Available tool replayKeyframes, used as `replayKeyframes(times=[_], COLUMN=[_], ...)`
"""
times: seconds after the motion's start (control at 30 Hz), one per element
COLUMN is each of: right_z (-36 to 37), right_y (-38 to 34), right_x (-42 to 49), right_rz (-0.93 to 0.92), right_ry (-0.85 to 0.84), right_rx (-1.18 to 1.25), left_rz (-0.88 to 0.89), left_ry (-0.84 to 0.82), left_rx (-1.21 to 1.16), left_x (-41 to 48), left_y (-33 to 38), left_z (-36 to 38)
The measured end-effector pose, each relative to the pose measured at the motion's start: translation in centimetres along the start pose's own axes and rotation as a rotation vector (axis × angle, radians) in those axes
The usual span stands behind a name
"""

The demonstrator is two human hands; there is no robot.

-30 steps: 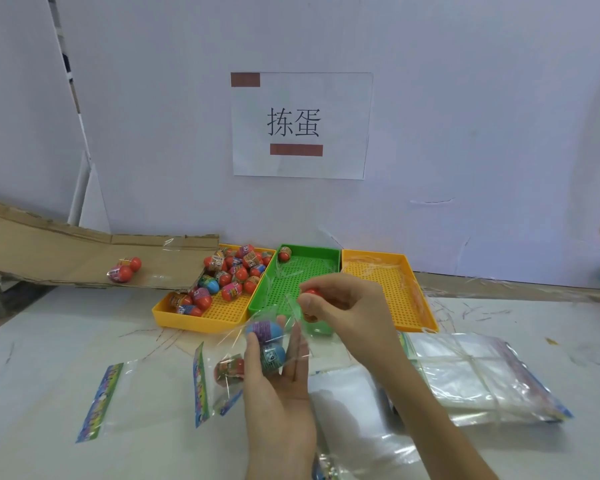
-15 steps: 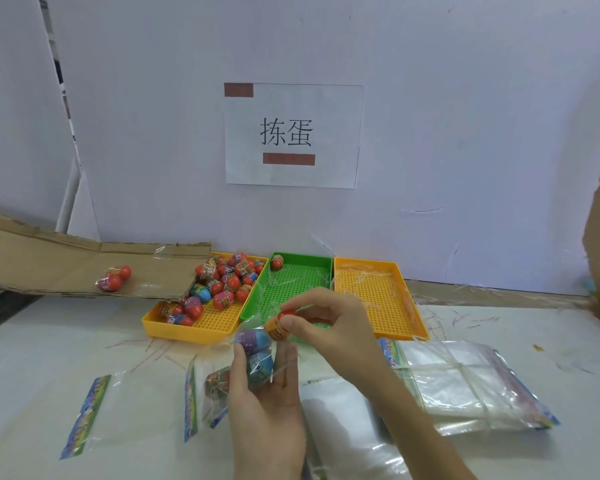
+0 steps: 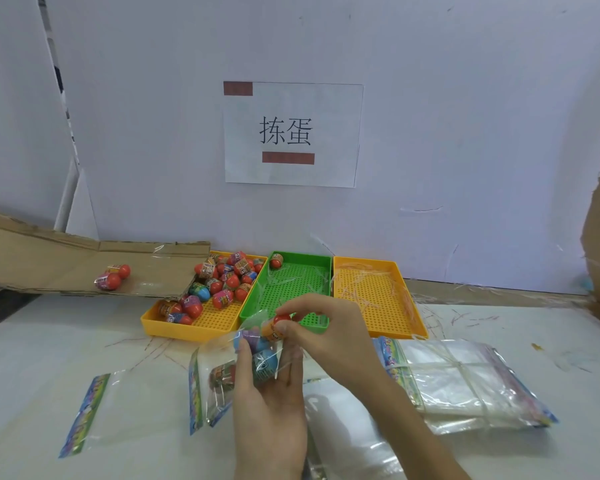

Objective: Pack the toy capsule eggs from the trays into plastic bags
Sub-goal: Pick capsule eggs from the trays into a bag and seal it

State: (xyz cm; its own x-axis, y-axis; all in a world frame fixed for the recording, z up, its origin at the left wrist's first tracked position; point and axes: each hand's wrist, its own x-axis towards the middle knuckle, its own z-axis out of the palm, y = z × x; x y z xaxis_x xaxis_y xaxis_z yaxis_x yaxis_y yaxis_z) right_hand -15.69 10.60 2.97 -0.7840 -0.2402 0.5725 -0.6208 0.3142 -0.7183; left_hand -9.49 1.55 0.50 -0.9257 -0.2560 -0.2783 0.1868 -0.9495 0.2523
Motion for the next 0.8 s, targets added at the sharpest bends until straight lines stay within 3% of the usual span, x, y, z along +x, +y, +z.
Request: replayKeyframes(times=[0.47, 0.8], right_z=[1.2, 1.0], right_y=[0.2, -0.6], right_x=[-0.2, -0.7], right_rz=[-0.08, 0.038], right_ry=[0.003, -0.239], right_rx=[-0.142, -0.167], left_rz=[-0.009, -0.058], left_ry=[-0.088, -0.085], left_rx=[0.002, 0.019], left_x=[-0.2, -0.5], left_y=[-0.1, 0.2], left_z=[-0.1, 0.0])
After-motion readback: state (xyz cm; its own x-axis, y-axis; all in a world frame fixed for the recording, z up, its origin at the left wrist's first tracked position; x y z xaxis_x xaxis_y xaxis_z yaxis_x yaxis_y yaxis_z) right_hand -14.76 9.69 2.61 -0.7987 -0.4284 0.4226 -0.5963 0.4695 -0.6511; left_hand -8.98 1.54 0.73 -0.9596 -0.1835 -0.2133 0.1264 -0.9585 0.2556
